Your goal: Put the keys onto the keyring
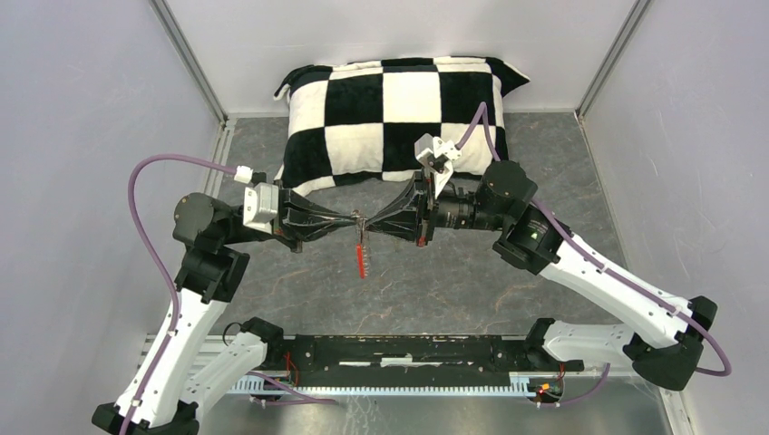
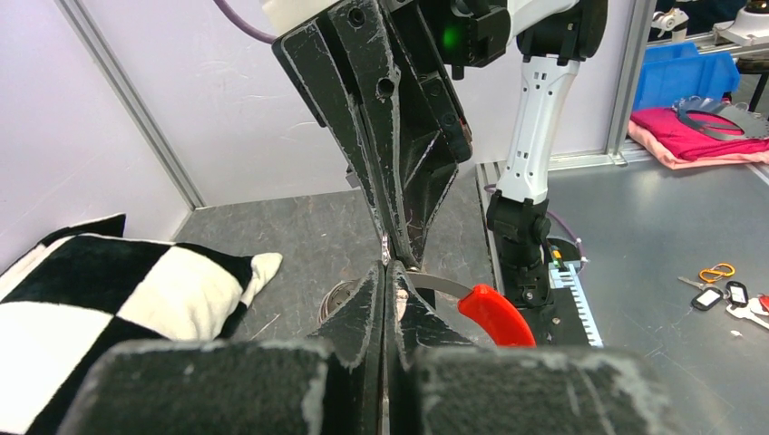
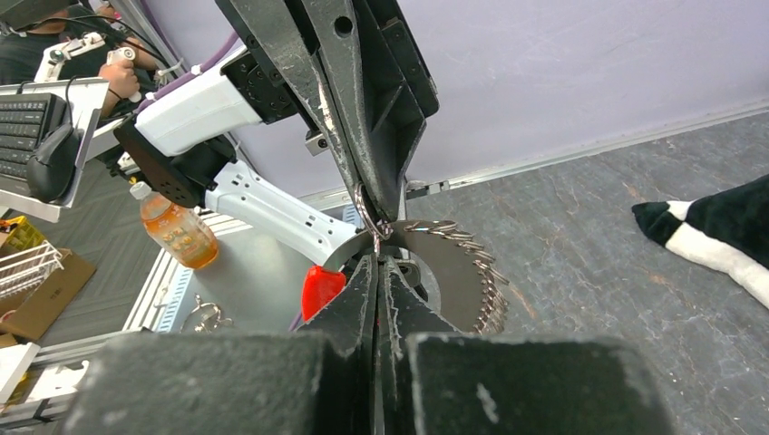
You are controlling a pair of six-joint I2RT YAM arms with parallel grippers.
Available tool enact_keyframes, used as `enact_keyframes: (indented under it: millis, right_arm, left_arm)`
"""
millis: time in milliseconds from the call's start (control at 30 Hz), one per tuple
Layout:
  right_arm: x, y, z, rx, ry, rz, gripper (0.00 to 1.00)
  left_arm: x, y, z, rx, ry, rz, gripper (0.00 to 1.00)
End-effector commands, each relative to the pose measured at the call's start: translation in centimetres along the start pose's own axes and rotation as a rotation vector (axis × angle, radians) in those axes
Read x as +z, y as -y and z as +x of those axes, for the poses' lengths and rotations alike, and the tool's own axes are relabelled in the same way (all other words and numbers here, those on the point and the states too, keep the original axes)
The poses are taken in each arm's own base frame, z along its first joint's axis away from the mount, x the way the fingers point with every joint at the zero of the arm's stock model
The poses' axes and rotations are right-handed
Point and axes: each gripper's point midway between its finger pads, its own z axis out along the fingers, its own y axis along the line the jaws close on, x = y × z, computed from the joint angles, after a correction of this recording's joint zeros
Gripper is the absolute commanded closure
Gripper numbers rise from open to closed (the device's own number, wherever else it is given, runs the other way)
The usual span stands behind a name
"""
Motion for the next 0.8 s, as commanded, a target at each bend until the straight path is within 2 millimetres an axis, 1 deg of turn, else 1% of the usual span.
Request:
enact_keyframes:
  millis: [0, 133, 200, 433, 533, 567, 633, 667, 700, 767]
  right_arm:
    - [0.4, -0.2, -0.5, 0.010, 0.015, -0.026, 1.00]
    - [1.1, 0.6, 0.9, 0.071, -0.050, -0.017, 1.00]
    - [1.2, 0.8, 1.9, 0.113, -0.088, -0.014, 1.00]
    - [1.5, 0.9, 2.4, 0.139, -0.108, -0.032, 1.00]
    - [1.6, 0.5, 2.4, 0.146, -0.117, -0.053, 1.00]
    - [1.6, 0.6, 2.4, 0.144, -0.120, -0.050, 0.98]
    - [1.3, 0.6, 2.1, 0.127, -0.122, -0.040, 0.84]
    - [1.0, 0.8, 1.8, 0.113, -0.119, -0.024, 0.74]
    - [0.5, 0.9, 1.5, 0.097, -0.117, -0.007, 0.68]
    - [-0.3, 1.3, 0.7, 0.054, -0.099, 0.026, 0.62]
  left_arm:
    - [0.0, 0.7, -1.0, 0.057, 0.015, 0.033, 0.98]
    - [0.0, 0.8, -0.9, 0.070, 0.015, 0.039, 0.98]
    - [0.0, 0.7, -0.9, 0.073, 0.015, 0.038, 0.98]
    - [0.0, 0.8, -0.9, 0.077, 0.014, 0.046, 0.98]
    - [0.0, 0.7, -0.7, 0.073, 0.012, 0.047, 0.98]
    - [0.0, 0.7, -0.6, 0.072, 0.011, 0.047, 0.98]
    - [0.0, 0.8, -0.5, 0.073, 0.010, 0.047, 0.98]
    - [0.0, 0.7, -0.5, 0.073, 0.010, 0.045, 0.98]
    - [0.0, 0.8, -0.5, 0.071, 0.011, 0.044, 0.98]
    - [0.0, 0.8, -0.5, 0.069, 0.012, 0.041, 0.98]
